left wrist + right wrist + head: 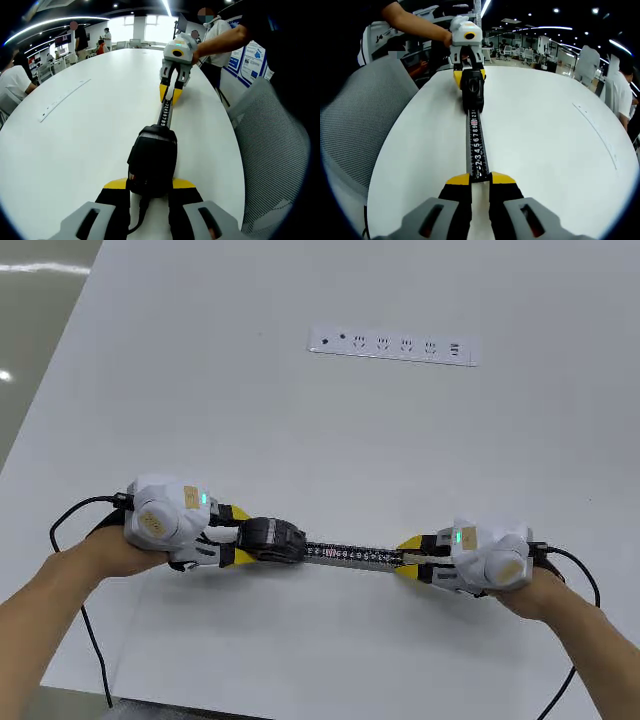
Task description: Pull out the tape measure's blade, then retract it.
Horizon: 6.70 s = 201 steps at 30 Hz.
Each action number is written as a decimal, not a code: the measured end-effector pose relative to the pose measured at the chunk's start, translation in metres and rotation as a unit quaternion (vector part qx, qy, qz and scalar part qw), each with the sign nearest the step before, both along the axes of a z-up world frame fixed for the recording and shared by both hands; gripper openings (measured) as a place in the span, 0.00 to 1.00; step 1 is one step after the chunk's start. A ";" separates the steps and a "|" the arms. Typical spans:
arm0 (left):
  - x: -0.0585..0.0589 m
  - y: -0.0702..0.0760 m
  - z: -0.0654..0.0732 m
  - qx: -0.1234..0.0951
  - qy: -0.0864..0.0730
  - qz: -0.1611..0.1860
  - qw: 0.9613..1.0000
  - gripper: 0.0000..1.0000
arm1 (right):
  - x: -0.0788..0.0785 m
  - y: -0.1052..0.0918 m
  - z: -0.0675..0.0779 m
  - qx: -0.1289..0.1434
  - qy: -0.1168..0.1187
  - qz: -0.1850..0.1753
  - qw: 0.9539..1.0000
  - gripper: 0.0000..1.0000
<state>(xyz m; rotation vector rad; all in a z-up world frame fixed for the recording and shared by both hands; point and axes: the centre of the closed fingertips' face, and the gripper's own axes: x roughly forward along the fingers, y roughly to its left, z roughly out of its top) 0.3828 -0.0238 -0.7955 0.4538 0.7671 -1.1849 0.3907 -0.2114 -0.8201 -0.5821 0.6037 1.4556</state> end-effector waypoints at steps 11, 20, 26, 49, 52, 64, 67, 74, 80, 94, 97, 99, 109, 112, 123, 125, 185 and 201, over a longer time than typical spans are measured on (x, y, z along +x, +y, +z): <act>-0.001 -0.001 0.001 0.000 0.000 0.000 1.000 0.26 | -0.001 -0.010 0.000 -0.001 -0.001 -0.002 1.000 0.09; -0.002 -0.001 0.000 0.001 0.001 -0.001 1.000 0.26 | -0.001 -0.023 0.000 -0.003 -0.001 -0.005 1.000 0.09; -0.002 -0.001 -0.001 0.002 0.002 -0.002 1.000 0.26 | -0.001 -0.032 -0.001 -0.006 0.000 -0.009 1.000 0.09; -0.003 -0.003 0.002 0.007 0.005 -0.009 1.000 0.26 | -0.002 -0.072 -0.002 -0.023 0.003 -0.028 0.999 0.09; -0.003 -0.003 0.002 0.008 0.006 -0.010 1.000 0.26 | -0.002 -0.077 -0.002 -0.026 0.003 -0.030 0.999 0.09; -0.004 -0.004 0.003 0.013 0.011 -0.017 1.000 0.27 | -0.003 -0.104 -0.002 -0.043 0.003 -0.044 0.998 0.09; -0.005 -0.005 0.003 0.017 0.007 -0.023 1.000 0.28 | -0.005 -0.101 -0.003 -0.046 0.002 -0.043 0.998 0.10; -0.005 -0.005 0.002 0.024 0.001 -0.026 0.999 0.28 | -0.003 -0.101 -0.005 -0.060 -0.010 -0.034 0.998 0.12; -0.004 -0.004 0.000 0.028 0.002 -0.028 0.999 0.28 | -0.003 -0.101 -0.006 -0.068 -0.003 -0.040 0.997 0.13; 0.001 0.006 0.007 0.014 -0.006 0.010 1.000 0.35 | -0.005 -0.102 -0.004 -0.078 -0.009 -0.041 0.996 0.23; 0.000 0.010 0.012 0.009 -0.012 0.020 1.000 0.40 | -0.006 -0.106 -0.002 -0.076 -0.012 -0.048 0.996 0.25; -0.003 0.013 0.013 0.009 -0.013 0.024 1.000 0.42 | -0.007 -0.109 -0.001 -0.077 -0.014 -0.054 0.995 0.27; -0.023 0.023 0.015 -0.002 -0.015 0.062 0.998 0.51 | -0.015 -0.125 0.008 -0.068 -0.020 -0.091 0.993 0.34; -0.028 0.024 0.018 -0.012 -0.019 0.081 0.996 0.55 | -0.016 -0.128 0.012 -0.063 -0.023 -0.107 0.992 0.36; -0.048 0.022 0.032 -0.053 -0.045 0.152 0.986 0.68 | -0.030 -0.128 0.029 -0.019 -0.028 -0.175 0.984 0.46; -0.054 0.019 0.034 -0.061 -0.049 0.161 0.984 0.68 | -0.034 -0.127 0.033 -0.006 -0.025 -0.191 0.981 0.48; -0.094 -0.021 0.049 -0.100 -0.085 0.416 0.900 1.00 | -0.087 -0.070 0.070 0.082 -0.012 -0.371 0.925 0.99; -0.096 -0.021 0.048 -0.088 -0.087 0.442 0.889 1.00 | -0.086 -0.077 0.068 0.080 -0.013 -0.374 0.924 0.98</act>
